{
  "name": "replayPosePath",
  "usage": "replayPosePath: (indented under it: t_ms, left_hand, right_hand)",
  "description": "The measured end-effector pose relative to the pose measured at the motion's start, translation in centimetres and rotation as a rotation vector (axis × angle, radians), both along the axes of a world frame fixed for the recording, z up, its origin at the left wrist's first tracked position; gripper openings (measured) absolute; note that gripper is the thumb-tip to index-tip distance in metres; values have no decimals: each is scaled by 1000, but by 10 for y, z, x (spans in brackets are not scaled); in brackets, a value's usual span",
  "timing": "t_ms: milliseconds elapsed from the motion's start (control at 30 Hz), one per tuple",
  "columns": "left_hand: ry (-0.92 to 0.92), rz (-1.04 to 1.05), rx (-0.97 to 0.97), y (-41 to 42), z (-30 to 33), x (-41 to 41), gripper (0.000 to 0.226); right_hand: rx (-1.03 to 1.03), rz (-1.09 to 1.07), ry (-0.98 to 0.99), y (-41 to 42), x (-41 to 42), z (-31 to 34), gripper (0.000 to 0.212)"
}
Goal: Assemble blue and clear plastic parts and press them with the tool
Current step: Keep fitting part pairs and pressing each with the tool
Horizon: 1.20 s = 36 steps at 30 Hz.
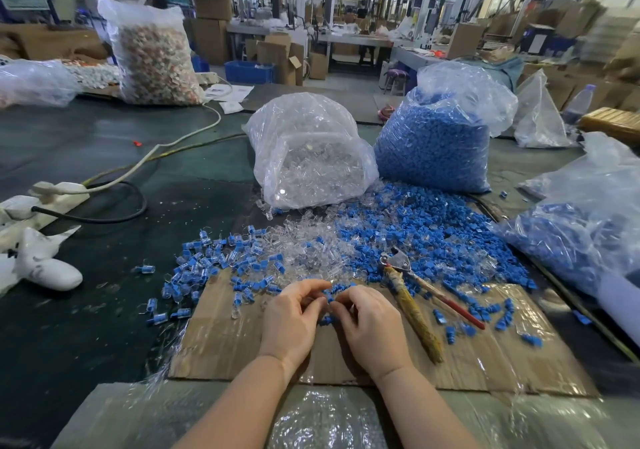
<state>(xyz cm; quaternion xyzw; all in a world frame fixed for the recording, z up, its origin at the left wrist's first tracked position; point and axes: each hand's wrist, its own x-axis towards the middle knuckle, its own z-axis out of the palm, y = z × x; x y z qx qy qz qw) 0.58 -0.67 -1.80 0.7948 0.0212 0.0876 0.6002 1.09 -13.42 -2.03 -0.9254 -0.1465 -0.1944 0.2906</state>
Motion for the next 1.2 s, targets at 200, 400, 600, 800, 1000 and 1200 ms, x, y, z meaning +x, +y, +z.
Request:
replayPosePath:
  t_ms: [200, 400, 600, 800, 1000, 1200]
  left_hand:
    - [-36, 23, 87, 3, 0, 2, 40]
    - [-23, 33, 82, 3, -1, 2, 37]
    - [-2, 17, 79, 4, -1, 2, 25]
    - [5, 20, 58, 4, 0, 2, 24]
    - [4, 14, 58, 3, 2, 2, 21]
    - [27, 25, 47, 3, 4, 2, 22]
  right_hand:
    - [-7, 24, -40, 0, -3, 2, 7]
    - [5, 65, -31, -2, -2, 2, 25]
    - [15, 61, -44, -1, -2, 3, 18]
    - [7, 66, -63, -1, -2, 2, 14]
    - [-1, 57, -83, 0, -1, 3, 15]
    - [-1, 68, -70, -1, -2, 2, 18]
